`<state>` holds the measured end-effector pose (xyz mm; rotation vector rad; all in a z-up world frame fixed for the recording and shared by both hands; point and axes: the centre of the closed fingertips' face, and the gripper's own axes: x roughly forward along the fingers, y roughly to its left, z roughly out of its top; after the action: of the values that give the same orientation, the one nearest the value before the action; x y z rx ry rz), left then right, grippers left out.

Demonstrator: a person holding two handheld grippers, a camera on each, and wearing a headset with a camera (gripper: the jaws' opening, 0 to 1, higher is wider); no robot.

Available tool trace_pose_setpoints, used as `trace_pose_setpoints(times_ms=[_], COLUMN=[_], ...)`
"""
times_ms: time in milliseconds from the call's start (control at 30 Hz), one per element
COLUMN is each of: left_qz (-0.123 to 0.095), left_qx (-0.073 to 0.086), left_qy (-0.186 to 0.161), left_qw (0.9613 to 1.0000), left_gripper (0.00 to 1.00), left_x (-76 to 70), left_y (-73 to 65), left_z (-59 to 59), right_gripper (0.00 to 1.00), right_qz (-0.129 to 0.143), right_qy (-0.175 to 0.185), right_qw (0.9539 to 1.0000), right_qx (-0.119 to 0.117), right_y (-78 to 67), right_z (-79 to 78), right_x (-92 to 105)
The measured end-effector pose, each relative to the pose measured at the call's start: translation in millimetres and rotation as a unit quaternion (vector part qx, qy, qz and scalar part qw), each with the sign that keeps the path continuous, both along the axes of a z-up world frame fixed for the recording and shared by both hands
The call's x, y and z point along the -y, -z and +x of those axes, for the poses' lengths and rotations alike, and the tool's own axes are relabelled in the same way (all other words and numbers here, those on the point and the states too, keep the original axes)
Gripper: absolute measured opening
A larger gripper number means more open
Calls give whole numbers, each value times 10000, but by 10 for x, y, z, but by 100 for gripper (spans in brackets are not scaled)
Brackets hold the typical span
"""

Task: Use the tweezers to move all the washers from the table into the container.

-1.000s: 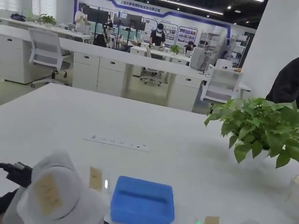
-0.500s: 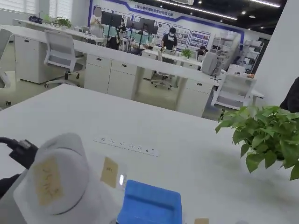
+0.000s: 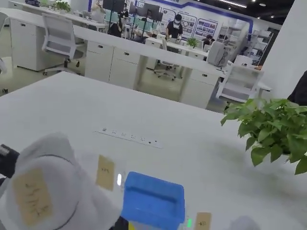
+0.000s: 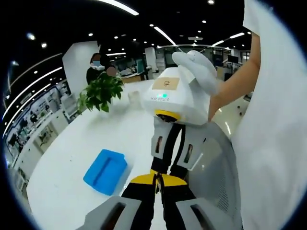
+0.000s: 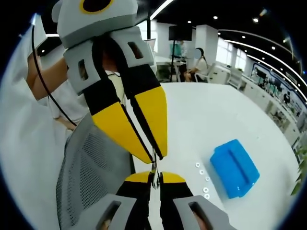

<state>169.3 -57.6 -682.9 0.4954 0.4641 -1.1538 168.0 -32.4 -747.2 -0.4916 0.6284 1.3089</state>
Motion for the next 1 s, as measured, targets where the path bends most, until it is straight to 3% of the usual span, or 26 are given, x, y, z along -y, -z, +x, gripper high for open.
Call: trace_pose_setpoints(times_ms=[100, 167, 233, 267, 333, 467, 500, 600, 667, 767, 800, 833, 867, 1000], left_qz=[-200, -82, -168, -310, -438, -308, -330, -377, -389, -563, -646, -655, -572, -458], left_qx=[43, -157, -150, -166, -366, -225, -203, -311, -249, -131, -26, 50, 179, 424], left_qy=[-454, -794, -1033, -1281, -1611, -2113, -2283, -2528, -2754, -3152, -3308, -3396, -3520, -3734], left_qw=[9988, 9967, 9944, 9911, 9853, 9767, 9728, 9663, 9602, 9473, 9415, 9383, 9341, 9256], left_gripper=[11, 24, 26, 28, 32, 46, 49, 59, 67, 74, 76, 77, 78, 80], left_x=[-104, -232, -305, -359, -458, -678, -731, -792, -843, -909, -942, -969, -1025, -1104], left_y=[30, 150, 192, 215, 297, 445, 486, 583, 653, 720, 744, 760, 792, 813], left_z=[51, 34, 41, 50, 9, -5, 0, -13, 28, 106, 145, 166, 197, 282], right_gripper=[2, 2, 2, 2, 2, 2, 2, 2, 2, 2, 2, 2, 2, 3], right_qz=[31, -24, 31, 105, 191, 289, 267, 179, 160, 223, 259, 347, 412, 444], right_qy=[106, 301, 461, 553, 729, 869, 882, 937, 943, 1039, 1060, 1107, 1139, 1218], right_qw=[9999, 9995, 9989, 9984, 9971, 9958, 9957, 9954, 9952, 9942, 9939, 9931, 9925, 9915], right_qx=[-25, -26, -11, -11, -62, 42, 68, 113, 187, 189, 182, 170, 162, 121], right_y=[19, 61, 76, 74, 89, 100, 108, 147, 178, 223, 233, 241, 245, 329], right_z=[70, 161, 248, 286, 367, 525, 558, 670, 756, 889, 924, 980, 1018, 1151], right_x=[-13, 0, -1, -8, -15, -43, -50, -70, -88, -115, -127, -149, -166, -218])
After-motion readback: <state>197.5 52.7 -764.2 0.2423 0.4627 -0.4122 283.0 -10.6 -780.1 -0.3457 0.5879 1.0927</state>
